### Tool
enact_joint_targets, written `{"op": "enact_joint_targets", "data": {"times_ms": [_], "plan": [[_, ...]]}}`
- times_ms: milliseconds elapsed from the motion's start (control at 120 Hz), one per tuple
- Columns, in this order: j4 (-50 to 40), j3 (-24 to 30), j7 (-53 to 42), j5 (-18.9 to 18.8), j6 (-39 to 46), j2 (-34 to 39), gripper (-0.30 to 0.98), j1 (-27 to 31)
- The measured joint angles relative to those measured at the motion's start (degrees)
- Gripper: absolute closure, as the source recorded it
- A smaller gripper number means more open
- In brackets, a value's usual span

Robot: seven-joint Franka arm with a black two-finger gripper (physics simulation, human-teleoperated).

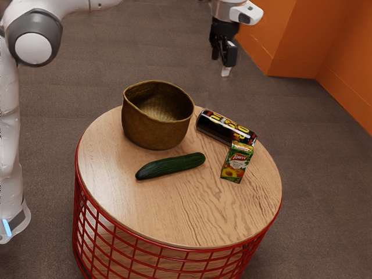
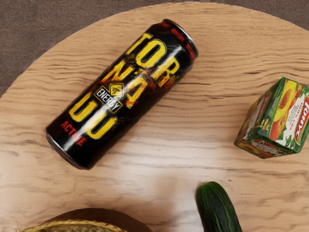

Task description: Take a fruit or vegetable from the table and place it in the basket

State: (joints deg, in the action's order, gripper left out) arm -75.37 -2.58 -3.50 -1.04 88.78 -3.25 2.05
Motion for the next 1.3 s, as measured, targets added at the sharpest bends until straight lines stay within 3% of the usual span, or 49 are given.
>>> {"op": "enact_joint_targets", "data": {"times_ms": [142, 250, 433, 617, 783, 883, 1100, 1300], "plan": [[1.2, -0.4, -3.0, -0.3, -0.4, -0.3, 0.0, 13.8], [1.3, -0.5, -4.8, -0.4, -0.5, -0.2, 0.0, 16.7], [10.6, 1.5, -5.4, -1.1, -4.5, 1.1, 0.0, 9.7], [8.2, 1.9, -4.1, -2.7, -6.5, -5.1, 0.0, -7.2], [7.2, 1.9, -3.1, -2.8, -7.3, -5.7, 0.0, -7.4], [5.3, 1.8, -1.9, 1.7, -7.1, -8.5, 0.0, -8.1], [-11.8, 1.5, 4.2, 5.6, -0.2, -10.1, 0.0, -12.8], [-18.5, 1.5, 9.0, 6.6, 6.2, -9.0, 0.0, -13.0]]}}
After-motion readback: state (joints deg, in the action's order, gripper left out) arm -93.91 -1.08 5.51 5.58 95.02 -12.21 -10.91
